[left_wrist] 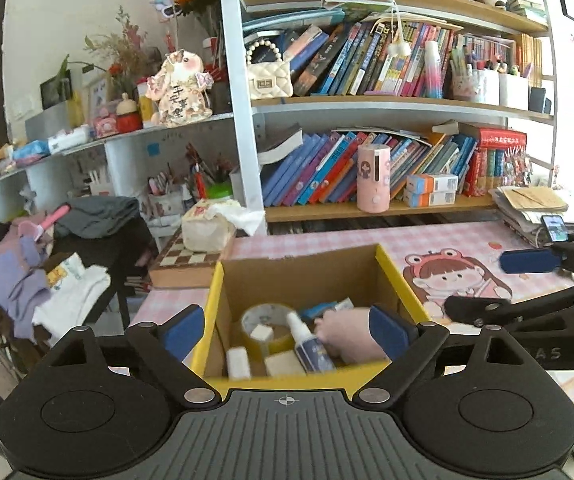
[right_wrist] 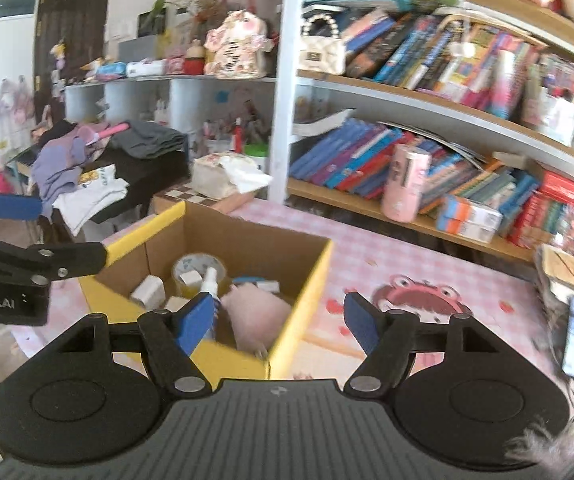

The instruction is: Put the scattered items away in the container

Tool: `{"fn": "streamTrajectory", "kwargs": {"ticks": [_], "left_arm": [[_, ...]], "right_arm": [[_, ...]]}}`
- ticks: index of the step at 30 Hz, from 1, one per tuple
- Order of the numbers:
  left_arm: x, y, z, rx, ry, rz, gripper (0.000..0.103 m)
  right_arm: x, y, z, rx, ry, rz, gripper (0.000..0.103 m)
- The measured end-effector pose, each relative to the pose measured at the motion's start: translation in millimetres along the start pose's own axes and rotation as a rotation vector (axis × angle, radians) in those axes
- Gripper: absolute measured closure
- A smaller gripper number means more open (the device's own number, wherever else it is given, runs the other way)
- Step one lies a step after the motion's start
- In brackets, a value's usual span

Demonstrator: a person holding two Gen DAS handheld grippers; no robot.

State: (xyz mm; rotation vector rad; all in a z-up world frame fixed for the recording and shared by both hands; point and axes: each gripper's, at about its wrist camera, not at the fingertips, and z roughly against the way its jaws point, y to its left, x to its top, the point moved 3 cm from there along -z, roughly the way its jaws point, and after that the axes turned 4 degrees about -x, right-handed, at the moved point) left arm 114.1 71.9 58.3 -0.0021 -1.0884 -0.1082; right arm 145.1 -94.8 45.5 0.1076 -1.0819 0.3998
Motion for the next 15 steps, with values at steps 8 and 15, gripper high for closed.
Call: {"fn": "streamTrajectory", "kwargs": {"ticks": [8, 15], "left_arm": [[-35, -13, 27, -0.013, 0.013, 0.045, 0.012], [-56, -30, 44, -0.025, 0.026, 0.054, 0.011]], "right_arm": [[-44, -1, 46, -0.08, 0.018, -0.066, 0.033], [-74, -3, 74, -0.168, 0.023, -0.107, 0.027]]}}
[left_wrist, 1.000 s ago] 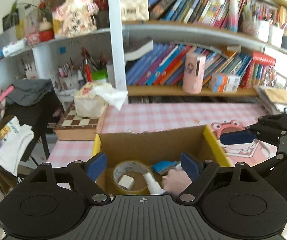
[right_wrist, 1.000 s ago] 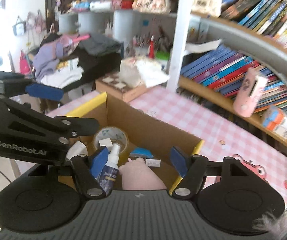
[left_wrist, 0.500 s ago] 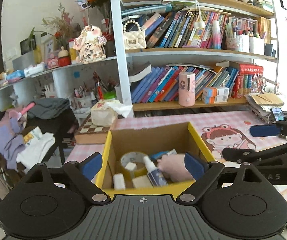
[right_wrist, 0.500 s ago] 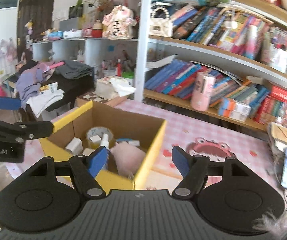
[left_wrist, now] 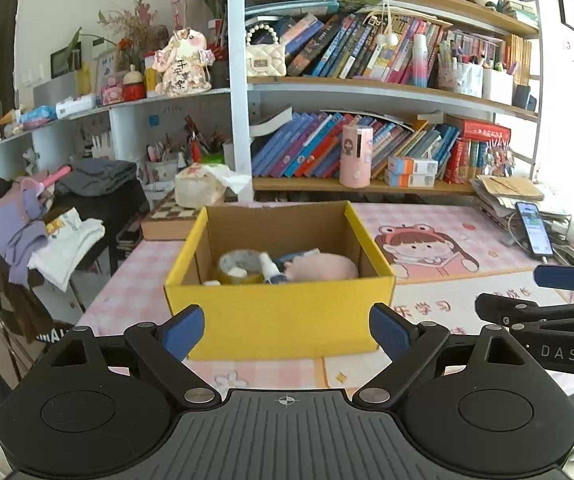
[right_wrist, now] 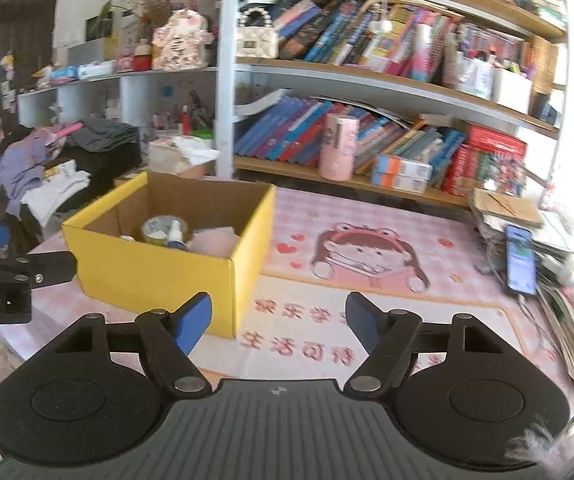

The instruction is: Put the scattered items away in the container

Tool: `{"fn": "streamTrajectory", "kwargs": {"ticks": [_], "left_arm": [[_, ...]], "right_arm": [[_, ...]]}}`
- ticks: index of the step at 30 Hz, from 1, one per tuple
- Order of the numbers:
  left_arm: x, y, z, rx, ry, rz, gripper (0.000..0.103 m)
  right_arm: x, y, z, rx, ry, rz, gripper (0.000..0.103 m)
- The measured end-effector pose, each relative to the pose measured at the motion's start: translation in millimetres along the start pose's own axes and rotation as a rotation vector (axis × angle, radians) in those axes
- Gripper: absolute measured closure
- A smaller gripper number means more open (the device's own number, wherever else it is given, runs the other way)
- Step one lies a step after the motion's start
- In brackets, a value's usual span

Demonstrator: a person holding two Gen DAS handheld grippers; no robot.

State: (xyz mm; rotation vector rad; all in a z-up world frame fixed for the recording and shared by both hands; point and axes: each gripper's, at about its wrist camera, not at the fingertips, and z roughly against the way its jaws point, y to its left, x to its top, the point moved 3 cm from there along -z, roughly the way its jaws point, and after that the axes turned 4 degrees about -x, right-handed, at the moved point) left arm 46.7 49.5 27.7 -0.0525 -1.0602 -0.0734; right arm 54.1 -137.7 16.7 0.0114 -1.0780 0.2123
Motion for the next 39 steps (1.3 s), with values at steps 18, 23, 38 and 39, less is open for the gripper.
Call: {"fn": "streamTrajectory", "kwargs": {"ticks": [18, 23, 38, 39], "left_arm": [[-41, -28, 3, 0.017, 0.107, -0.017, 0.002], [-43, -34, -1, -0.006, 0.138, -0.003, 0.001], [-47, -39, -8, 0.005, 0.195, 0.019, 0.0], [-47, -39, -8, 0.004, 0.196, 0.021, 0.0]], "right_arm": [[-40, -13, 13, -0.02, 0.108, -0.03, 0.011], [-45, -21, 11, -0.021, 0.138, -0.057, 0.009], [-49, -26, 10, -0.049, 0.184, -0.05, 0.002], [-49, -26, 10, -0.052, 0.186, -0.05, 0.002]]}}
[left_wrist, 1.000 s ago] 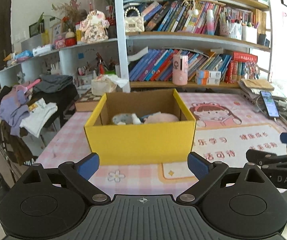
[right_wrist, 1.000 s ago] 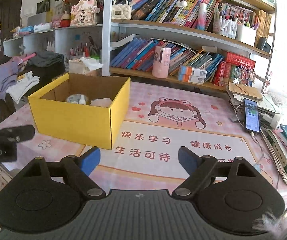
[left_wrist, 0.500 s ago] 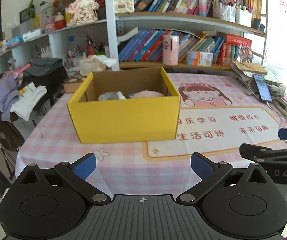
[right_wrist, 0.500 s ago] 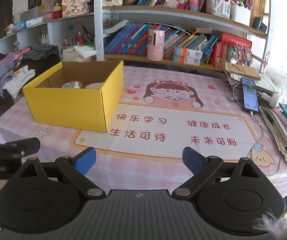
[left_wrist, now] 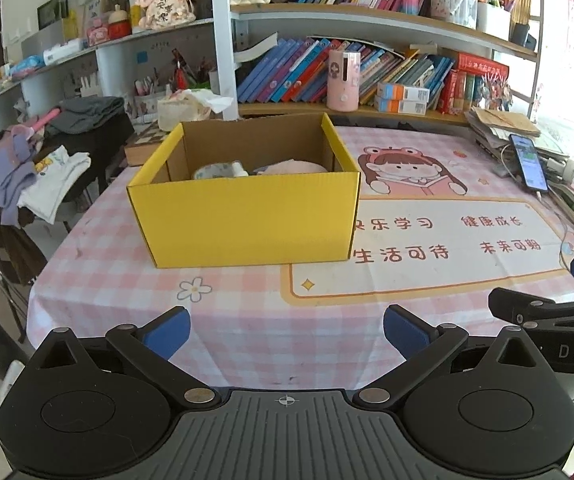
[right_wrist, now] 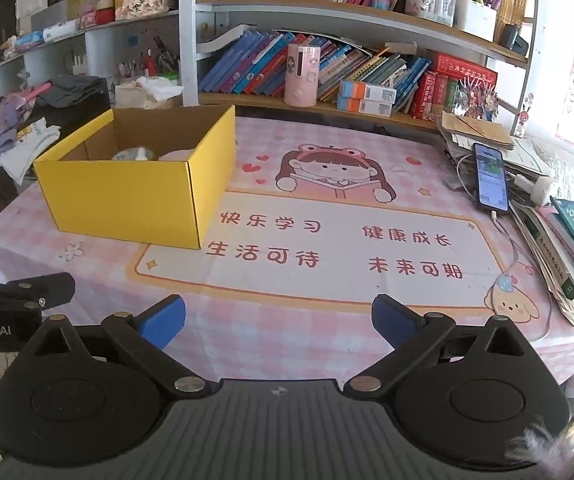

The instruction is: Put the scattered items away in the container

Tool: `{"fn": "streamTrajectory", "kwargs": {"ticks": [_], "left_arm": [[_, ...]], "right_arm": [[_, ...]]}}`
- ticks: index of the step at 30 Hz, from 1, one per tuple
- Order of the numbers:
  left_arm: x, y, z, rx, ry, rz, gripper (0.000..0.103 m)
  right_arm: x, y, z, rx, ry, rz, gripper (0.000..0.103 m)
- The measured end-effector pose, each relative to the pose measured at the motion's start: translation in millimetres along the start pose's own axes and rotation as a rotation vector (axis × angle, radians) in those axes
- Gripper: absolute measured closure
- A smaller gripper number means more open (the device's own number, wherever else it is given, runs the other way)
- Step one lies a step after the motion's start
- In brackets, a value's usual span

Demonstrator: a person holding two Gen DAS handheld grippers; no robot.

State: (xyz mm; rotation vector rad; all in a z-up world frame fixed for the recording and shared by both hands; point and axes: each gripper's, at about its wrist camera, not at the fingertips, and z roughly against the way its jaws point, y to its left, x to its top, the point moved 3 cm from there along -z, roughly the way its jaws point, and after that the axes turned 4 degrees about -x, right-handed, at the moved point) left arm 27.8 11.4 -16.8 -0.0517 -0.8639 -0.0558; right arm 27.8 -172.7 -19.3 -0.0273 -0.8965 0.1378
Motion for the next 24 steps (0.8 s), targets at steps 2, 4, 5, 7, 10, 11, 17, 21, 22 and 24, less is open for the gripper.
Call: {"fn": "streamTrajectory", "kwargs": {"ticks": [2, 4, 5, 7, 10, 11, 17, 21, 22, 24], "left_arm": [[-0.6, -0.3, -0.9, -0.006, 0.008, 0.006, 0.0], [-1.9, -0.4, -3.1, -0.014, 0.025, 0.017, 0.0], [-2.9, -0.3, -4.3, -0.018, 0.034, 0.023, 0.0], [-5.2, -0.7, -5.3, -0.024, 0.045, 0.028, 0.0], [-6.2, -1.5, -4.4, -0.021, 0.043, 0.023, 0.0], [-6.1, -2.1, -3.8, -0.021, 0.04, 0.019, 0.0], [-5.2, -4.0, -4.5, -0.029, 0.045, 0.008, 0.0], [-5.2, -2.5, -5.2, -0.028, 0.049, 0.011, 0.0], [-5.0, -2.0, -5.3, -0.029, 0.049, 0.013, 0.0], [-4.3, -1.4, -5.5, -0.028, 0.048, 0.014, 0.0]], "right_arm": [[-1.4, -0.2, 0.2, -0.005, 0.004, 0.0, 0.002], [-2.3, -0.8, 0.5, -0.009, 0.007, -0.002, 0.002], [-2.8, -1.1, 0.4, -0.011, 0.009, -0.003, 0.002], [-3.7, -1.6, 0.2, -0.016, 0.016, -0.005, 0.002], [-4.9, -2.5, 0.4, -0.02, 0.022, -0.007, 0.002], [-5.3, -2.7, 0.4, -0.022, 0.024, -0.007, 0.002], [-5.5, -1.7, 0.2, -0.03, 0.029, -0.006, 0.002], [-4.3, -0.4, -0.6, -0.035, 0.031, -0.005, 0.001], [-4.1, 0.1, -0.6, -0.036, 0.032, -0.004, 0.001], [-3.9, 0.0, -0.4, -0.035, 0.03, -0.003, 0.0]]}}
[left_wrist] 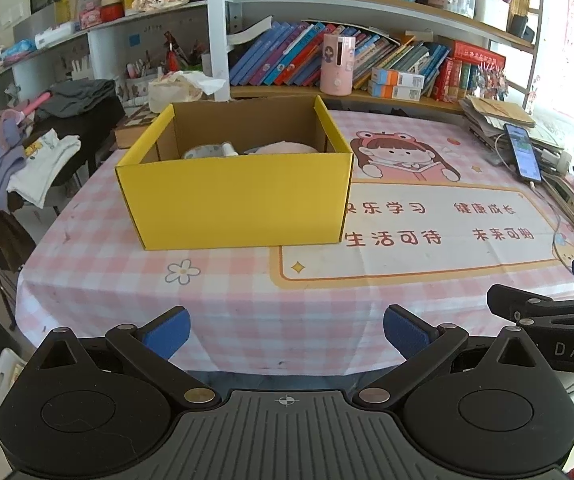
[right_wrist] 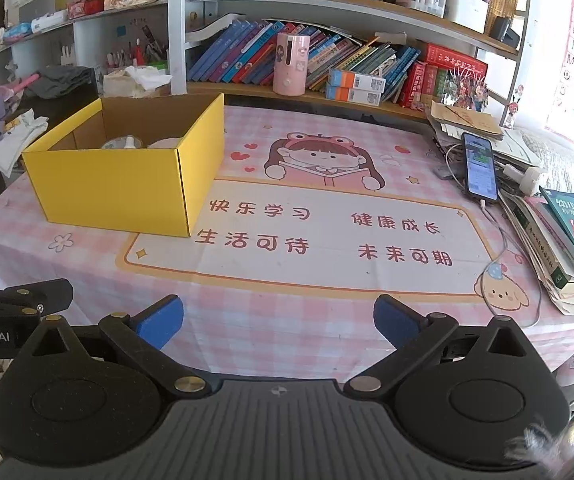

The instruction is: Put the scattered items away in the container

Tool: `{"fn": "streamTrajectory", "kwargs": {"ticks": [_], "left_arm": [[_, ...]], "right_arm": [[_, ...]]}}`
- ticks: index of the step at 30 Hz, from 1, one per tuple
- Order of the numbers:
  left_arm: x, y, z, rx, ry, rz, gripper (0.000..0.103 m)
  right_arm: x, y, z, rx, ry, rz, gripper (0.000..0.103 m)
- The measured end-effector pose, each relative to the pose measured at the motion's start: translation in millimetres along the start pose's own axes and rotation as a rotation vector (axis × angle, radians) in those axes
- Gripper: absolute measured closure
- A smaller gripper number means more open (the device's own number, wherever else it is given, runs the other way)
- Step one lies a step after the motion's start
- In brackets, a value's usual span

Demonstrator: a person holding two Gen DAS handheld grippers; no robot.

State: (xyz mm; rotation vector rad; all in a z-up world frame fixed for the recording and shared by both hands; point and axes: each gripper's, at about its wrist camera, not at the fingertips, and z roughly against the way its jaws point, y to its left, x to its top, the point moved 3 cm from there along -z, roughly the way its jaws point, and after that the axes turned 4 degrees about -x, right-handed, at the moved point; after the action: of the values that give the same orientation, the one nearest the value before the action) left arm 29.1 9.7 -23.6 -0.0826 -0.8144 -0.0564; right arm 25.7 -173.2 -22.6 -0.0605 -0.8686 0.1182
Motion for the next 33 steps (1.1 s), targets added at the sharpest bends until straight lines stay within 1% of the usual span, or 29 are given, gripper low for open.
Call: {"fn": "streamTrajectory", "kwargs": {"ticks": [18, 29, 31, 33], "left_arm": [[3, -1, -4, -0.023, -0.003, -0.011, 0.0], [3, -1, -11, -0.029, 0.021, -0.004, 0.0], [3, 0, -13, -0.036, 0.025, -0.001, 0.0], [3, 0, -13, -0.058, 0.025, 0.006, 0.0]], "right_arm": [[0, 1, -5, -0.008, 0.005, 0.011, 0.0], [1, -3, -10, -0.015, 0.012, 0.014, 0.0], [2, -2, -11, -0.017, 0.015, 0.013, 0.0], [2, -2, -12, -0.019, 0.018, 0.012, 0.0]]}}
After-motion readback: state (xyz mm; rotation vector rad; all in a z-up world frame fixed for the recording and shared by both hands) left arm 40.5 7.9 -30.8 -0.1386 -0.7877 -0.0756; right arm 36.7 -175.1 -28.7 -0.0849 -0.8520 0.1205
